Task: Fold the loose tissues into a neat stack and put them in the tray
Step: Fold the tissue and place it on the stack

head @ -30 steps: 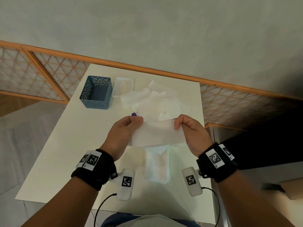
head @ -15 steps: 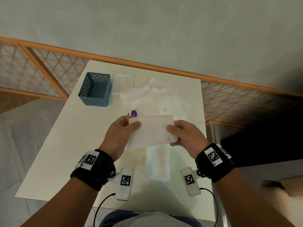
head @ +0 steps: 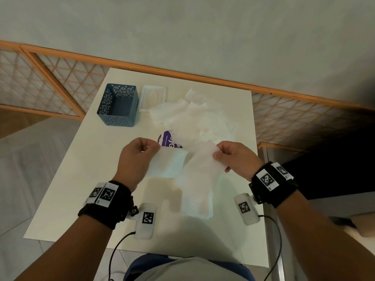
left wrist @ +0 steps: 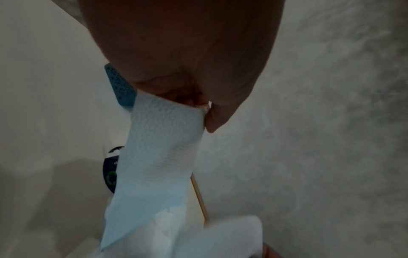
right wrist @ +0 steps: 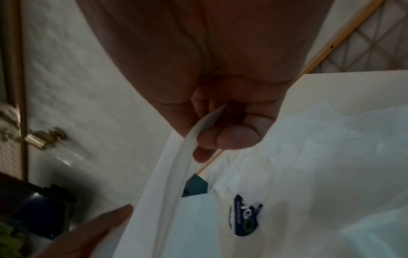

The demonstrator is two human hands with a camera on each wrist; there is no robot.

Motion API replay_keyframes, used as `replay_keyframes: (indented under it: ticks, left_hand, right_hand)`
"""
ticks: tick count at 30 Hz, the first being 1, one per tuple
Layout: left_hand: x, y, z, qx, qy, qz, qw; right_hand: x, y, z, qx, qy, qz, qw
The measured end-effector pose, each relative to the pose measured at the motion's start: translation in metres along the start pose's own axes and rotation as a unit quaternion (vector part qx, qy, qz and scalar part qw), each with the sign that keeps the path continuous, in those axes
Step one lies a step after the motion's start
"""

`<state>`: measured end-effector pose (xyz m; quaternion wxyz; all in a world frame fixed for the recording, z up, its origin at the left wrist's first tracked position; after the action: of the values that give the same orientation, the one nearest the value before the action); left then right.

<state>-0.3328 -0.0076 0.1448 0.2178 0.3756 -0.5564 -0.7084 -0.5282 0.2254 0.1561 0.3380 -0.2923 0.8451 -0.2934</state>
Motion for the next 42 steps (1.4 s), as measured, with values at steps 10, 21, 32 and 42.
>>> replay_keyframes:
  ticks: [10,21,32,42]
  left_hand:
    - [-0.003,-0.025,-0.011,0.07,-0.015,-0.041,0.997]
    - [-0.005,-0.025,0.002,0.08,-0.03,-0.045,0.995]
    - [-0.002,-0.008,-0.002,0.071,-0.012,-0.035,0.997]
    - [-0.023,0.008,0.028,-0.031,-0.113,-0.09,0.989]
  right_hand:
    - [0.045,0.03,0.065,-0.31,-0.174,-0.008,0.935]
    - [0.08,0.052,0.104,-0.332,-0.164,-0.003,0.929]
    - [0.073,0.062,0.098,-0.311,-0.102,0.038,0.944]
    - [0.054,0.029,0.041,-0.147,0.042,0.025,0.988]
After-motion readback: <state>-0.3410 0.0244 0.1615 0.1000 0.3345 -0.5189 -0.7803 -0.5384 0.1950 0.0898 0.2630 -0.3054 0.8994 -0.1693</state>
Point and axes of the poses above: each hand's wrist, its own x-axis towards the middle knuckle, its own z-axis out of the palm, y = z × x, the point moved 5 cm from there along x, towards the middle knuckle, and after that the axes turned 14 degrees about -x, right-handed, at the moved point
